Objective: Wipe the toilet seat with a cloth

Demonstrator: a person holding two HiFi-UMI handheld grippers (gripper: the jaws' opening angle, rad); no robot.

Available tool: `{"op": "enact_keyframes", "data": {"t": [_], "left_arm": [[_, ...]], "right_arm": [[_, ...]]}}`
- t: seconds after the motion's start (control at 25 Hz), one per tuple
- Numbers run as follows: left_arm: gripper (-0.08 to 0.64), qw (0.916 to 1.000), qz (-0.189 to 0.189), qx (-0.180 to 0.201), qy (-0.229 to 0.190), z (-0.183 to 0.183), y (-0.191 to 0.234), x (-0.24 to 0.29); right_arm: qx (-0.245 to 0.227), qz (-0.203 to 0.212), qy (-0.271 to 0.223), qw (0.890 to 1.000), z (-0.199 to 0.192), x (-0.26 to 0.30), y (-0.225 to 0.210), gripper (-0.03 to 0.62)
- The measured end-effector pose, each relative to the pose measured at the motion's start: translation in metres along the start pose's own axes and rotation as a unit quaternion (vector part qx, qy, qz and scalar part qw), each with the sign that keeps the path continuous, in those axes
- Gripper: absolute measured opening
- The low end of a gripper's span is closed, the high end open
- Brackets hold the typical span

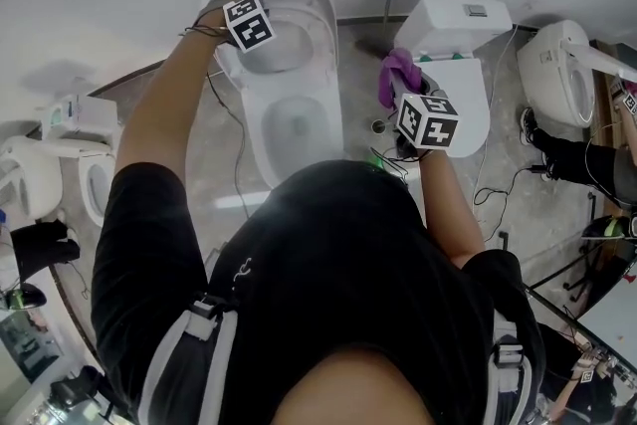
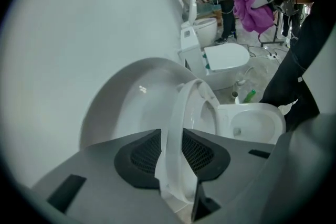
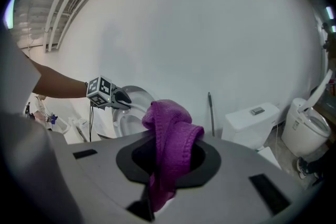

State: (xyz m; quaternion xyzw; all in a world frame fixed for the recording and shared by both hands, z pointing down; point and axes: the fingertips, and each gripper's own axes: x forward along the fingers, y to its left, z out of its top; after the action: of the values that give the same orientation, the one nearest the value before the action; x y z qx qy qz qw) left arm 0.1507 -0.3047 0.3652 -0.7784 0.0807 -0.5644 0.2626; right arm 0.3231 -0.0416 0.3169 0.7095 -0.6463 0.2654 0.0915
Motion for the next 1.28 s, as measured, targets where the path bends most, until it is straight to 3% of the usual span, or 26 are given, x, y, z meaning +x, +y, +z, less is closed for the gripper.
{"op": "enact_keyframes", "data": {"t": [0.12,0.32,0.56,0.8,1.0,1.28], "left_arm": [[0.097,0.9998,-0.019,-0.003,0.007,-0.001,-0.001,0.007],[0.095,0.9960,-0.067,-0.059,-0.005,-0.002,-0.004,0.004],[0.095,0.9966,-0.072,-0.039,0.003,-0.002,-0.010,-0.003],[0.094,0.9936,-0.112,-0.001,0.010,0.001,-0.044,-0.025],[0.094,0.9934,-0.109,-0.021,-0.029,0.002,-0.073,-0.042],[0.094,0.9824,-0.160,-0.037,-0.090,-0.006,-0.138,-0.072]], "right_arm": [[0.009,-0.005,0.003,1.000,-0.005,-0.006,-0.004,0.055],[0.012,-0.009,0.010,1.000,-0.011,-0.010,-0.006,0.055],[0.006,0.001,0.018,1.000,-0.014,-0.009,0.007,0.055],[0.003,0.026,0.026,0.999,-0.019,-0.006,0.033,0.055],[-0.001,0.034,0.029,0.999,-0.034,-0.009,0.068,0.055],[0.011,0.031,0.040,0.999,-0.076,-0.030,0.126,0.054]]}}
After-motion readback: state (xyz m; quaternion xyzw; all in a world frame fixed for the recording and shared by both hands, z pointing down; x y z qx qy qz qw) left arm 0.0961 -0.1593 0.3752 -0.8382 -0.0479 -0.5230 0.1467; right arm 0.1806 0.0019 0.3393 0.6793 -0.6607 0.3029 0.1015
